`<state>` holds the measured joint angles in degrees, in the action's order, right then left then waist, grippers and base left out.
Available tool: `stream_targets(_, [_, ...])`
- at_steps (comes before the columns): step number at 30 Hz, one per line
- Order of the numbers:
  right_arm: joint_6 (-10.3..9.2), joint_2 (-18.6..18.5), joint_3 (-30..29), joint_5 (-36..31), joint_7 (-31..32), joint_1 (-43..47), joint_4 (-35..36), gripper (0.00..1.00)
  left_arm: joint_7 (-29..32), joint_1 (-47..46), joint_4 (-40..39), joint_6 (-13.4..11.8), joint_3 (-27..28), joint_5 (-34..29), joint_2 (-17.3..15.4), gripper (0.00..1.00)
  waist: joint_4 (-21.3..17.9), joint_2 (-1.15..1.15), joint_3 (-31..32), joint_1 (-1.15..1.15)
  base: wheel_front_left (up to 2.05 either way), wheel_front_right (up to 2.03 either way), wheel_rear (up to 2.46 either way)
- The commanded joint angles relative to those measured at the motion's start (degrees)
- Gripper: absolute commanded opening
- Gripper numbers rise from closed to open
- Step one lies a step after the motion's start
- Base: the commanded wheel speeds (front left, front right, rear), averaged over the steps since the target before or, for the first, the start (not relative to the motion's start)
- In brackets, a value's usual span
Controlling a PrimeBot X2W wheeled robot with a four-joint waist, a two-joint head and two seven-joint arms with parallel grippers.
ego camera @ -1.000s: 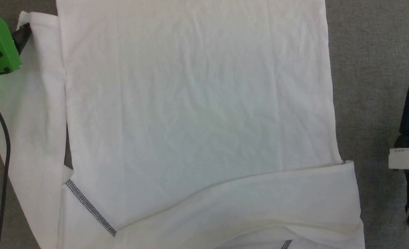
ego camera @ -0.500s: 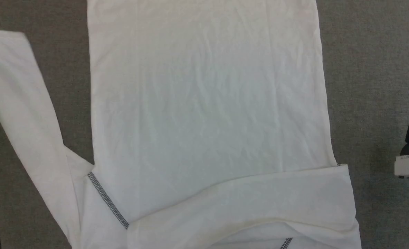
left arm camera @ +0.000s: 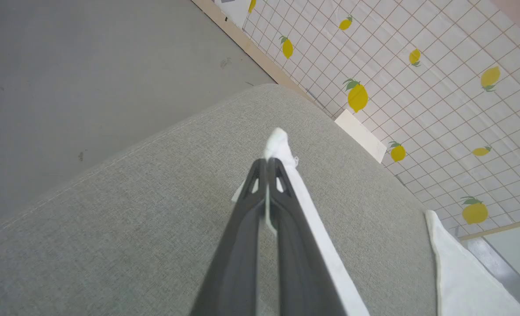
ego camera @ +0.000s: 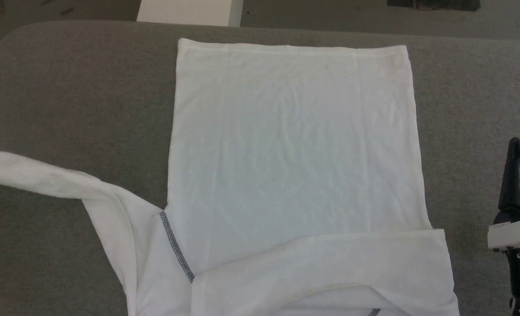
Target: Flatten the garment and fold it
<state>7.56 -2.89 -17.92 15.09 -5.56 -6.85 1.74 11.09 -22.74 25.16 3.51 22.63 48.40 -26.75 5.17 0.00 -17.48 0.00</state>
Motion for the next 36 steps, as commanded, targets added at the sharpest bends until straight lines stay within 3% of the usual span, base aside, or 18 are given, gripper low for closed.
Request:
stream_targets(1, [-0.08, 0.0, 0.4, 0.6, -0.4, 0.8, -0.5, 1.00, -0.9, 1.6, -0.4, 0.5, 0.4, 0.0, 0.3, 0.00, 2.5, 0.00, 5.0, 0.00, 0.00, 0.00, 0.00])
stream_targets(9, [-0.08, 0.0, 1.8, 1.9, -1.1, 2.9, -2.7, 1.00, -2.4, 3.7, -9.2, 2.0, -1.4, -1.0, 0.4, 0.00, 2.0, 0.00, 9.9, 0.00, 0.00, 0.00, 0.00])
stream_targets(15, [-0.08, 0.0, 2.8, 3.0, -1.9, 3.7, -3.9, 1.00, 1.8, 2.2, -19.8, 1.7, -5.9, -2.5, -0.6, 0.00, 0.2, 0.00, 11.3, 0.00, 0.00, 0.00, 0.00])
stream_targets(18, [-0.08, 0.0, 2.8, 3.5, -2.4, 4.1, -4.6, 1.00, 4.1, 2.1, -24.6, 1.8, -9.5, -2.8, 0.8, 0.00, -0.8, 0.00, 11.7, 0.00, 0.00, 0.00, 0.00])
stream_targets(22, [-0.08, 0.0, 2.3, 3.2, -2.7, 4.9, -4.9, 1.00, 7.8, 2.6, -30.7, 2.1, -16.6, -3.2, 3.7, 0.00, -2.1, 0.00, 12.0, 0.00, 0.00, 0.00, 0.00])
stream_targets(27, [-0.08, 0.0, 1.2, 2.4, -2.1, 6.0, -4.1, 1.00, 9.2, 1.8, -35.7, 2.2, -26.3, -3.8, 10.4, 0.00, -3.4, 0.00, 12.1, 0.00, 0.00, 0.00, 0.00])
stream_targets(31, [-0.08, 0.0, 1.2, 2.5, -1.6, 6.4, -3.6, 1.00, 10.9, 0.4, -35.2, 2.8, -36.3, -4.3, 16.4, 0.00, -4.6, 0.00, 11.8, 0.00, 0.00, 0.00, 0.00])
stream_targets(36, [-0.08, 0.0, 2.5, 2.9, -1.4, 5.7, -3.5, 1.00, 13.3, -1.1, -30.1, 3.7, -49.2, -4.7, 19.9, 0.00, -6.9, 0.00, 10.8, 0.00, 0.00, 0.00, 0.00])
